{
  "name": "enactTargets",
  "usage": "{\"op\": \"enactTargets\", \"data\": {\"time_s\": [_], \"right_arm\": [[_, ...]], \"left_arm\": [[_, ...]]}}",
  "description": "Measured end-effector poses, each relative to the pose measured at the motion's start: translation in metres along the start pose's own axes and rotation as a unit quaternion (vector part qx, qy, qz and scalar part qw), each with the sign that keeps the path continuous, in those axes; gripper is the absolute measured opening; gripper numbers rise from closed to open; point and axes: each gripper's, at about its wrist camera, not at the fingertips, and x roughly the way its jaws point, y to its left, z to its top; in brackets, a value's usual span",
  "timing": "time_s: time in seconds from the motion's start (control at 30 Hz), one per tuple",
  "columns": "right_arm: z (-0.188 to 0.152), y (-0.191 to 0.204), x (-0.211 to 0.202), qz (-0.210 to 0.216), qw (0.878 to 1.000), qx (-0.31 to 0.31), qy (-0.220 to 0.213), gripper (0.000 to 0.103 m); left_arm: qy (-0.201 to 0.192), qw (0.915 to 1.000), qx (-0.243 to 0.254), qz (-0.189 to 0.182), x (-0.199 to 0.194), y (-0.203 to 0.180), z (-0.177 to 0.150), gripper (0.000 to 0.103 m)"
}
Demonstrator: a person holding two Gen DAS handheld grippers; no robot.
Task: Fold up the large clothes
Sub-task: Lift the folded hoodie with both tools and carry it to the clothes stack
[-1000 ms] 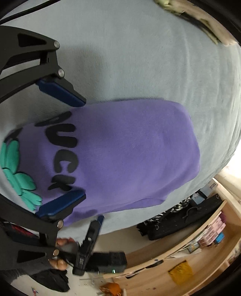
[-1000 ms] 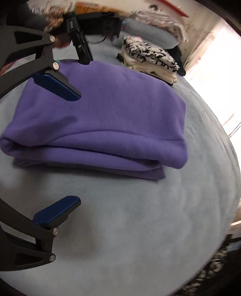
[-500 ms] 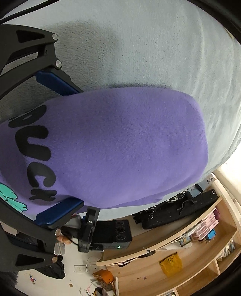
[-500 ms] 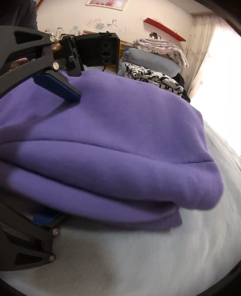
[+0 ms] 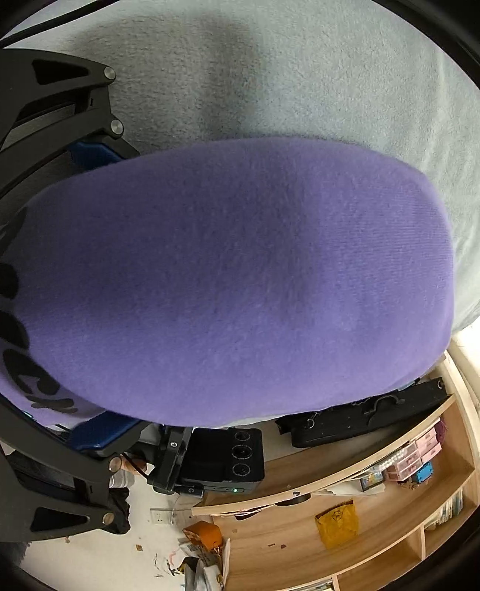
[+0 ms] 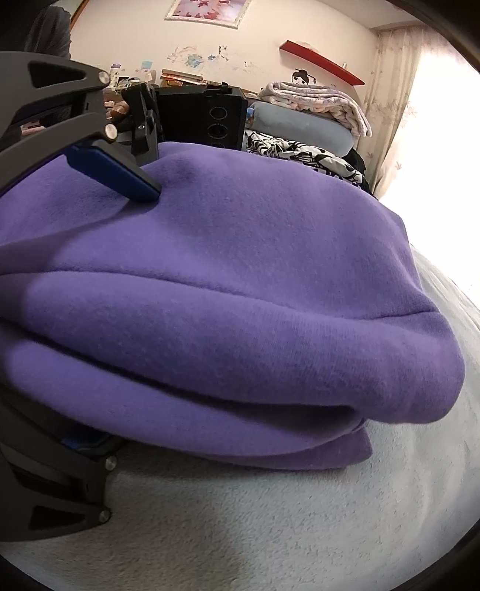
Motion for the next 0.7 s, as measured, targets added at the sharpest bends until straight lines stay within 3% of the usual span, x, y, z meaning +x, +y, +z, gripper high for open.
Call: {"op": "enactTargets", "data": {"time_s": [0.2,0.37,0.5,0.7], "right_arm": [[0.000,0.006,-0.001,-0.008,1.000,-0.005,-0.006,0.103],[-0.003,0.021,-0.008,0.010,1.000,-0.008,-0.023,0.095],[-0.009,0.056,-0.016,0.002,0.998,-0.033,-0.044,0.095],[-0.015,0.122,-0.029,-0.006,0.996,-0.056,-0.066,0.095]], "left_arm": [[-0.004,1.0000,0.007,0.003,-0.005,0.002,-0.004,0.103],[-0.006,0.9986,0.045,0.028,-0.011,-0.018,-0.006,0.103],[-0.021,0.9950,0.092,0.034,-0.028,-0.043,-0.013,0.102],[-0.054,0.9934,0.099,0.018,-0.092,-0.067,-0.025,0.102]]}}
